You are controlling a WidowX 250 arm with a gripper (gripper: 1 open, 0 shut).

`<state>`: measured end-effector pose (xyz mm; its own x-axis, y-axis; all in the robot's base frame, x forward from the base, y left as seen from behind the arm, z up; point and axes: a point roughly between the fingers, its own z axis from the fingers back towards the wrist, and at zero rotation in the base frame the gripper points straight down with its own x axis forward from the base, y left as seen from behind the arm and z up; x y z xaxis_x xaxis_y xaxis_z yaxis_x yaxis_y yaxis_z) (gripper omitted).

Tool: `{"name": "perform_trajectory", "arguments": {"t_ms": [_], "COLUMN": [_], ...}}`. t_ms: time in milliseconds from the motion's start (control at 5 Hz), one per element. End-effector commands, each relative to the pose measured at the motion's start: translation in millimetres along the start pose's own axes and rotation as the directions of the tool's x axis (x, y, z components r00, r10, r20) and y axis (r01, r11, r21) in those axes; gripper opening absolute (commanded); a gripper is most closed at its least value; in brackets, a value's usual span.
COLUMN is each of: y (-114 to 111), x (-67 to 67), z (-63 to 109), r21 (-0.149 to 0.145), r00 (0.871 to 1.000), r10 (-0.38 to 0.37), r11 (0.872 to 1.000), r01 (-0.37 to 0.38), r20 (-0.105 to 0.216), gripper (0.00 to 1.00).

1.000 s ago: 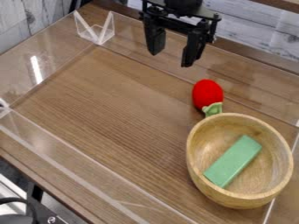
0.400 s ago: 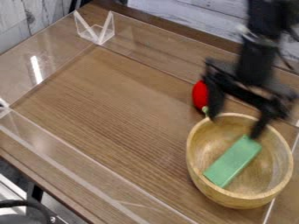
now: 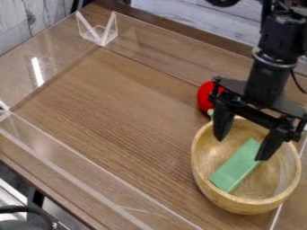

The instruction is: Remove the green object from the brown bowl and put it on the table

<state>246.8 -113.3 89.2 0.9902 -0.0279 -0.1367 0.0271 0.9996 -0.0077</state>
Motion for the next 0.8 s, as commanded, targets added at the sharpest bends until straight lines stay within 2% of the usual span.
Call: {"name": "perform_trajectory", "arguments": {"t_ms": [0, 400, 600], "y": [7, 1, 3], "x": [2.5, 10.3, 11.7], "z": [5.0, 2.4, -11.3], "r21": [-0.014, -0.004, 0.003], "r00": [0.999, 1.000, 0.999], "r10": [0.047, 0.008, -0.036], "r11": [0.999, 1.000, 0.999], "r01": [-0.047, -0.008, 0.036], "r20": [0.020, 0.016, 0.012], "gripper": [1.00, 1.00, 1.00]}}
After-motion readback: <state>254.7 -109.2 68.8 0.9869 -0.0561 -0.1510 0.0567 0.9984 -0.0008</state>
